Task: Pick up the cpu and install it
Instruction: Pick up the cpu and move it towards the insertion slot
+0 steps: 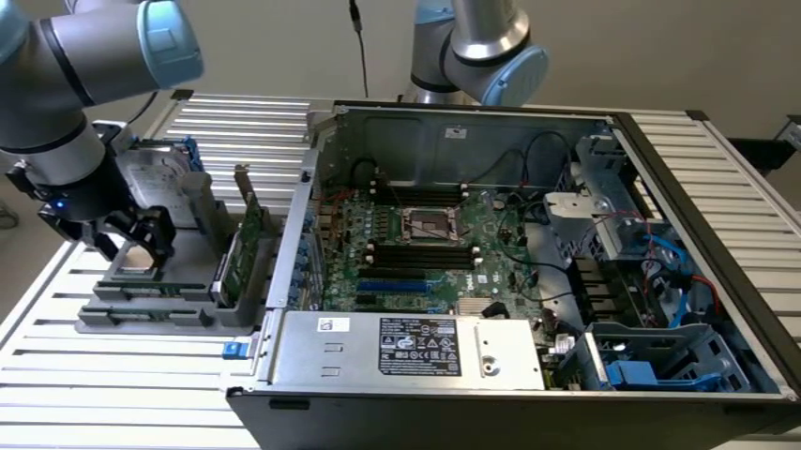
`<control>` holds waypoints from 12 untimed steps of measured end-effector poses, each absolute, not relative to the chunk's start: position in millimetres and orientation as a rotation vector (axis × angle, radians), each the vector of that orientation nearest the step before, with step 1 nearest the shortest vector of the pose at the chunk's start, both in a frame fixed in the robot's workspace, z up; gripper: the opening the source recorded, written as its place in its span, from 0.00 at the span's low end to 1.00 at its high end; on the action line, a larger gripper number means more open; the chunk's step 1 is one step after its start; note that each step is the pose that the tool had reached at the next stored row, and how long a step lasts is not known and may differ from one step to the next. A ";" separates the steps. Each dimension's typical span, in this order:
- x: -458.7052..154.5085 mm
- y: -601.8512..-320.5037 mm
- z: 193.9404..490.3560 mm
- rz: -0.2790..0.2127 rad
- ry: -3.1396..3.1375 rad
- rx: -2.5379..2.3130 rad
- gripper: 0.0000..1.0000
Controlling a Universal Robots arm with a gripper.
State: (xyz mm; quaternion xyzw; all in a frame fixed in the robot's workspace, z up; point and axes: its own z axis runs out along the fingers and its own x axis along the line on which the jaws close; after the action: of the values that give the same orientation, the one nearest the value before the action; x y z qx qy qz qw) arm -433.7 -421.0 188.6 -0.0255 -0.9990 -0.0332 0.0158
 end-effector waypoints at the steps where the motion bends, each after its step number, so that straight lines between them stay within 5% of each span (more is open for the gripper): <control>1: -433.3 -421.0 188.0 -0.105 -3.107 -0.080 0.73; 12: -431.9 -420.8 183.6 -0.115 -3.104 -0.088 0.73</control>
State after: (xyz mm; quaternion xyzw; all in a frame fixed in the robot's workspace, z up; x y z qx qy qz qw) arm -431.9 -420.8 183.6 -0.0284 -0.9988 -0.0369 0.0173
